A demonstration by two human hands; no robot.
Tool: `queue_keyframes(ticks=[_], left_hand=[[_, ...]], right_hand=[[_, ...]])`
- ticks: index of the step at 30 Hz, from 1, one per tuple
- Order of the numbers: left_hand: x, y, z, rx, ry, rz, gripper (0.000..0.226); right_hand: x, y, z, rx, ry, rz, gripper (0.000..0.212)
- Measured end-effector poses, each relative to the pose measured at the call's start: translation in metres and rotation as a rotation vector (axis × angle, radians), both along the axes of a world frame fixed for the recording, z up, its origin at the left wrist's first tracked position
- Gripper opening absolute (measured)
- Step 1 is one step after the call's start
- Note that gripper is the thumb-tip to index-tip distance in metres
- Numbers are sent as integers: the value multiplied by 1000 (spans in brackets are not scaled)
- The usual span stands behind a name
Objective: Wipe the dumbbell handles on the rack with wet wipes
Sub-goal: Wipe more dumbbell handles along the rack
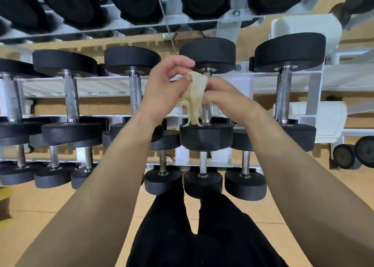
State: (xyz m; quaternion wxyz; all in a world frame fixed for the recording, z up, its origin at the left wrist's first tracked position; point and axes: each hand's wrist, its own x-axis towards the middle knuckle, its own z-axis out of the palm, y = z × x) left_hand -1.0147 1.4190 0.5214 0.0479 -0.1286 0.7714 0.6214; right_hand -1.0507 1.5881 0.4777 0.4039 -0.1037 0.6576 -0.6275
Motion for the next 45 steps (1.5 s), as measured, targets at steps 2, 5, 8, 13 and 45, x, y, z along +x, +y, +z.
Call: queue_keyframes(ticks=[2, 5, 8, 13, 45], left_hand=[[0, -6, -6, 58, 2, 100, 23], [3, -7, -13, 96, -16, 162, 23], [4, -3, -11, 59, -12, 207, 21], [7, -10, -9, -361, -3, 61, 19], [23, 25, -85, -476, -324, 323, 37]], right_hand=[[1, 1, 3, -72, -152, -42, 70], [8, 7, 0, -2, -81, -37, 74], [12, 12, -5, 99, 34, -133, 46], [7, 21, 3, 240, 227, -363, 49], [23, 28, -35, 867, 402, -485, 19]])
